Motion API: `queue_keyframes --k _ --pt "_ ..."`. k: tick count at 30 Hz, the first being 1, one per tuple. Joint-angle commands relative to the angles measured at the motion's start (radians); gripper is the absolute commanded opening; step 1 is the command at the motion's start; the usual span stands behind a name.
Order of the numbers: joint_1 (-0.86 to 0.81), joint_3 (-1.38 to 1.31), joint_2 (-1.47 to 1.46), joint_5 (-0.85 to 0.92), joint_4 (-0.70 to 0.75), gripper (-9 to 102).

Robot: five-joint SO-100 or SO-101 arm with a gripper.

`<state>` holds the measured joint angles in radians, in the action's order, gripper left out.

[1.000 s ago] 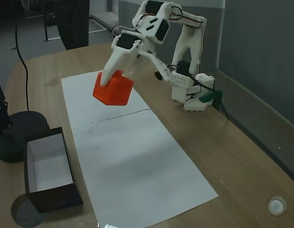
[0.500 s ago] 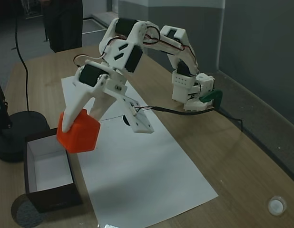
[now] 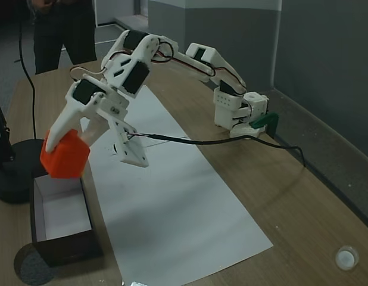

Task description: Grab a orange square and put it in the box.

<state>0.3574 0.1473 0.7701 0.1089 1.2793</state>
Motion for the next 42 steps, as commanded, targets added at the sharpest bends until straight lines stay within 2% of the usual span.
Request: queue_keyframes --k 1,7,12,17,22,28,33,37,42 --pt "-0.029 -0.067 0.025 0.003 -0.028 14" --pt "-0.028 -0.066 0.018 0.003 -0.025 14" --pt "-0.029 -0.067 -0.021 -0.005 -0.015 30" --pt "-0.032 -0.067 -0.021 -0.005 -0.014 32" --pt "-0.038 -0.080 -0.008 -0.005 0.026 27" --pt "-0.078 -0.081 0.092 -0.041 0.199 -1" --pt "-0.104 -0.080 0.328 -0.155 0.443 0" --pt "-0.152 0.018 0.575 -0.233 0.462 0" --pt "-0.155 0.299 0.968 -0.230 0.454 0"
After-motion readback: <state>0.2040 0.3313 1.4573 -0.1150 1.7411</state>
